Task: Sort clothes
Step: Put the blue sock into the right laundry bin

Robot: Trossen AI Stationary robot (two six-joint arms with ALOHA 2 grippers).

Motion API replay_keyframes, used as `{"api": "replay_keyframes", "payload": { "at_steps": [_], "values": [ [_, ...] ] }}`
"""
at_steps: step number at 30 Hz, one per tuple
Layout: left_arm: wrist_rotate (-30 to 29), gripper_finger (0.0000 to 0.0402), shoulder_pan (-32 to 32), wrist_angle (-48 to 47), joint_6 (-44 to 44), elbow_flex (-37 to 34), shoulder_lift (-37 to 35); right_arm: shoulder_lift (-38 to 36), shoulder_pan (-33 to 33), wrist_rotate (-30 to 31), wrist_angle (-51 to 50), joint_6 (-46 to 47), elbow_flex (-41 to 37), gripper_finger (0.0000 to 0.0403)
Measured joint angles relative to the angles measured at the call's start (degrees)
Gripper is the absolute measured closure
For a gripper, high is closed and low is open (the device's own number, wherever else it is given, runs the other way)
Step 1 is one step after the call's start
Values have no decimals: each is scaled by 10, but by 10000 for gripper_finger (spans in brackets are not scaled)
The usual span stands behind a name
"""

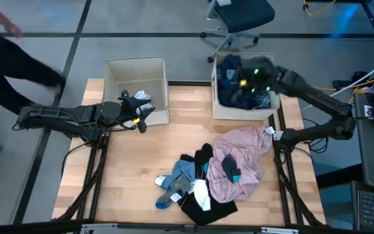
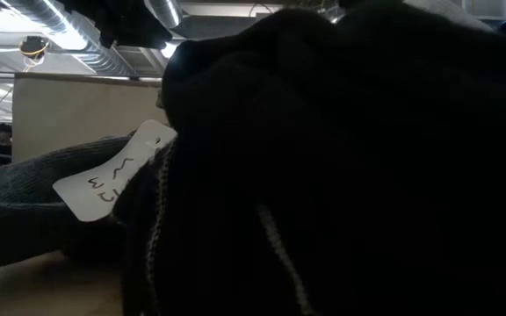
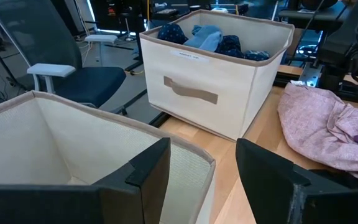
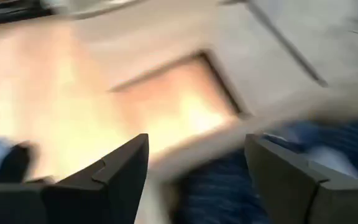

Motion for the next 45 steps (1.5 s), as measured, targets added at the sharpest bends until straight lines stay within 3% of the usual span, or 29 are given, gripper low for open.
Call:
{"api": "replay_keyframes", "payload": {
  "at_steps": [10,17,22,28,38,45],
  "values": [
    [0,227,0,0,0,0,0,0,200,-12,161,-12,-124,143],
    [0,227,0,0,0,0,0,8,287,-11,288,20,-208,143],
    [0,227,0,0,0,0,0,53,338,-11,346,32,-233,143],
    [1,227,0,0,-3,0,0,149,382,-13,424,51,-234,143],
    [75,227,0,-1,-13,0,0,286,398,-80,575,117,-234,143],
    [89,227,0,-3,-15,0,0,339,397,-84,571,129,-226,154]
  ]
}}
